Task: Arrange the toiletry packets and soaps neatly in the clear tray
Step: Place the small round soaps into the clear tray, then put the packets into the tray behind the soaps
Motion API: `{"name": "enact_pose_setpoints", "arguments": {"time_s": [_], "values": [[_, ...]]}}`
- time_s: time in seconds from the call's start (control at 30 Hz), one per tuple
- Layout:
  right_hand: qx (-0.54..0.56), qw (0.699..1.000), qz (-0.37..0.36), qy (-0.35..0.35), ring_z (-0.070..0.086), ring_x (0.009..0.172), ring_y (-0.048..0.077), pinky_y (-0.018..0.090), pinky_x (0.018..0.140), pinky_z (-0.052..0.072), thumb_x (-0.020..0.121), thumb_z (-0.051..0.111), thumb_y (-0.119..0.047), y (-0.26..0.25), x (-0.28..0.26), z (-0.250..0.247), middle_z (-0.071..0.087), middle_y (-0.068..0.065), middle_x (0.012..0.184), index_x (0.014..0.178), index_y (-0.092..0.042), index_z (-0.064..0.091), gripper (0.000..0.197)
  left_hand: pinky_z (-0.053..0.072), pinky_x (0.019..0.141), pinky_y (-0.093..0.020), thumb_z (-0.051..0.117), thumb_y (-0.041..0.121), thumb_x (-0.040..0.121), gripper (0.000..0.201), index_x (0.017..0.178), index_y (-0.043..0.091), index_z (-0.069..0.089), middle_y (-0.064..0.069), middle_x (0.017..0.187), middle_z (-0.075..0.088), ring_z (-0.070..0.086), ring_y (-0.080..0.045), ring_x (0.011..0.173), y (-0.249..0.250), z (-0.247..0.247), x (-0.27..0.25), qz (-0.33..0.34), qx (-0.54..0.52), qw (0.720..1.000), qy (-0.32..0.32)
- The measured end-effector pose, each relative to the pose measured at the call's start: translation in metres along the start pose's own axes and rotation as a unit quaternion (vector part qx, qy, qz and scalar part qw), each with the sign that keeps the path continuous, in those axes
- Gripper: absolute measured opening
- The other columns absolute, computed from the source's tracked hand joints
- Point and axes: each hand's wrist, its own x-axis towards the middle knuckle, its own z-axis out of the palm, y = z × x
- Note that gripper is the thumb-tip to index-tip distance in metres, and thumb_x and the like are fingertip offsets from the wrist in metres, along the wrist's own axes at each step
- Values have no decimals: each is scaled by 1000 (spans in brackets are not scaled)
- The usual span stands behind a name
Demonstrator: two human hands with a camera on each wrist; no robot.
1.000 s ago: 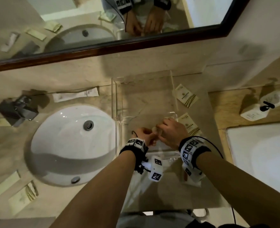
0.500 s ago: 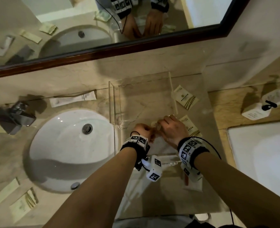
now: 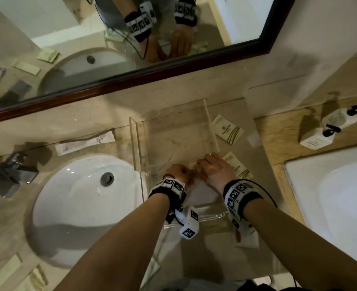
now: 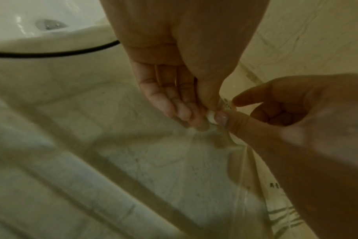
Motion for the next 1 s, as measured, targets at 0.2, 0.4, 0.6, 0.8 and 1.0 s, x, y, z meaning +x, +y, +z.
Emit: {"name": "enact_pose_setpoints", "arguments": {"time_s": [0.2, 0.4, 0.6, 0.8, 1.0], "values": [[112, 988, 107, -4, 50, 114, 24, 31, 97, 41, 89, 59, -22, -2, -15, -26, 55, 6, 122, 123, -13, 58, 34, 60, 73, -41, 59, 53, 80, 44, 62, 14, 69, -5, 68, 74, 69, -25, 66, -2, -5, -22, 16, -3, 1000, -7], [116, 973, 197, 22, 58, 96, 18, 26, 84, 44, 89, 61, -28, -3, -40, -54, 62, 0, 115, 116, -20, 60, 28, 49, 55, -26, 56, 33, 96, 35, 66, 15, 59, 0, 63, 67, 55, -13, 51, -2, -8, -56, 53, -77, 996, -2], [135, 953, 253, 98, 62, 86, 20, 34, 82, 53, 84, 69, -26, -15, -86, -67, 64, 1, 95, 103, -17, 64, 22, 46, 52, -22, 57, 33, 96, 31, 70, 14, 59, -1, 65, 67, 55, -12, 52, -11, -5, -97, 105, -117, 988, -1], [124, 932, 326, 95, 62, 87, 24, 27, 77, 47, 80, 69, -18, -20, -159, -44, 68, 9, 99, 101, -13, 67, 22, 46, 49, -23, 56, 26, 97, 25, 78, 10, 59, -4, 69, 66, 57, -15, 53, -43, 30, -124, 84, -132, 986, -62], [137, 893, 427, 28, 60, 96, 26, 31, 83, 48, 84, 66, -23, -18, -212, -16, 67, 8, 106, 104, -14, 66, 23, 53, 60, -27, 57, 14, 94, 17, 98, 1, 67, -9, 77, 68, 61, -18, 62, -68, 79, -142, 35, -111, 989, -93]]}}
